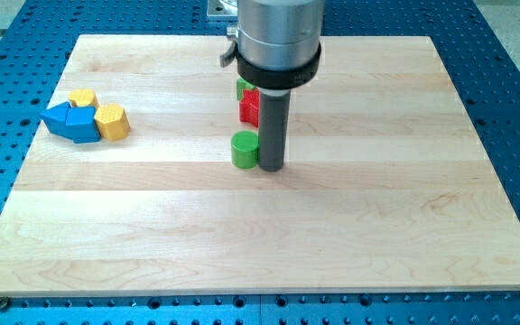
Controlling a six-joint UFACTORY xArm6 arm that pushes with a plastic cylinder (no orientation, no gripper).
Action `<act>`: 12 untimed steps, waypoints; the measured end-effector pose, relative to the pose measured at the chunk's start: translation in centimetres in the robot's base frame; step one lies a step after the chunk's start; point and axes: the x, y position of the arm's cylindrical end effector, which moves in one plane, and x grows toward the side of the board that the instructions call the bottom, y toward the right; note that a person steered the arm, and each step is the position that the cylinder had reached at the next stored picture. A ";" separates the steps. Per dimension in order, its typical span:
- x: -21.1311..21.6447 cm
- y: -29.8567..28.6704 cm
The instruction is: Place the yellow hexagon at the bottom of the green circle
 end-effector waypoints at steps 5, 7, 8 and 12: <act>0.5 -20.1; -8.9 -26.6; -11.2 -22.8; 0.8 -23.8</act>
